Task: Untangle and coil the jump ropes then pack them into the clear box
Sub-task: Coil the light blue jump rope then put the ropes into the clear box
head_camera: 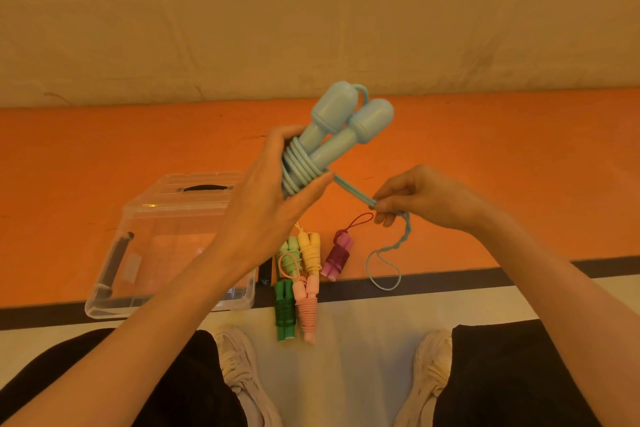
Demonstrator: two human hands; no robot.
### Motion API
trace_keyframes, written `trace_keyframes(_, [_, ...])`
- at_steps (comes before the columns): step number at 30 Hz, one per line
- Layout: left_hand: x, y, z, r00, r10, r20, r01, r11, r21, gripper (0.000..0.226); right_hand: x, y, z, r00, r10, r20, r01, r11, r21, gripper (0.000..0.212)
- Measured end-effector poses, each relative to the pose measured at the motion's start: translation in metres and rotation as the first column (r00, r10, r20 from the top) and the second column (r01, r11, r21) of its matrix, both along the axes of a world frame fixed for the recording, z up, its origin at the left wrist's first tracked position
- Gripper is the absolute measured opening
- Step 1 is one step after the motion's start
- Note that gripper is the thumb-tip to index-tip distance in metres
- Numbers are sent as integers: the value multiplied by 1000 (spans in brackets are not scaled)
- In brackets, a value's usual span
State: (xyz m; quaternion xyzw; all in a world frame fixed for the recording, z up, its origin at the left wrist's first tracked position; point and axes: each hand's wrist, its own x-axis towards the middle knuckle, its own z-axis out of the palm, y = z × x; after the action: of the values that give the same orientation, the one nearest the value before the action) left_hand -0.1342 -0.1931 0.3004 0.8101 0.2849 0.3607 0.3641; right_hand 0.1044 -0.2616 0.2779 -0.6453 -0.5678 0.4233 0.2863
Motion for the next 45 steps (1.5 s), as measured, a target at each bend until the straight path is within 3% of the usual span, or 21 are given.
trace_keyframes(6, [-3, 8, -5, 977, 171, -124, -147, 971, 186, 44, -13, -8, 7, 983, 132, -126, -141, 988, -69, 11])
trace_keyframes(16, [-8, 21, -8, 963, 219, -155, -214, 976, 45, 43, -14, -17, 21, 989, 102, -110, -114, 988, -103, 14])
trace_keyframes(18, [-8, 22, -8, 953, 242, -184, -231, 970, 78, 43, -17, -20, 26, 981, 142, -134, -157, 981, -116, 15])
trace_keyframes(21, [-7, 20, -9, 933, 271, -238, -232, 956, 179, 43, -27, -23, 34, 961, 211, -180, -237, 961, -140, 22])
trace_keyframes(23, [-6, 19, -9, 932, 262, -252, -227, 960, 162, 42, -28, -26, 40, 957, 226, -184, -254, 956, -147, 26])
trace_keyframes(27, [-6, 18, -9, 936, 220, -275, -187, 972, 140, 44, -16, -31, 52, 962, 189, -196, -207, 975, -80, 19])
trace_keyframes(33, [-6, 15, -6, 923, 128, -363, -41, 970, 240, 54, -8, -36, 53, 941, 173, -291, -184, 983, -11, 17])
trace_keyframes(41, [1, 11, -5, 845, 247, -475, -41, 914, 403, 67, -27, -31, 51, 878, 308, -365, -345, 938, -38, 18])
trace_keyframes(45, [2, 9, -4, 833, 295, -468, -69, 895, 441, 60, -31, -32, 52, 877, 313, -364, -351, 936, -40, 19])
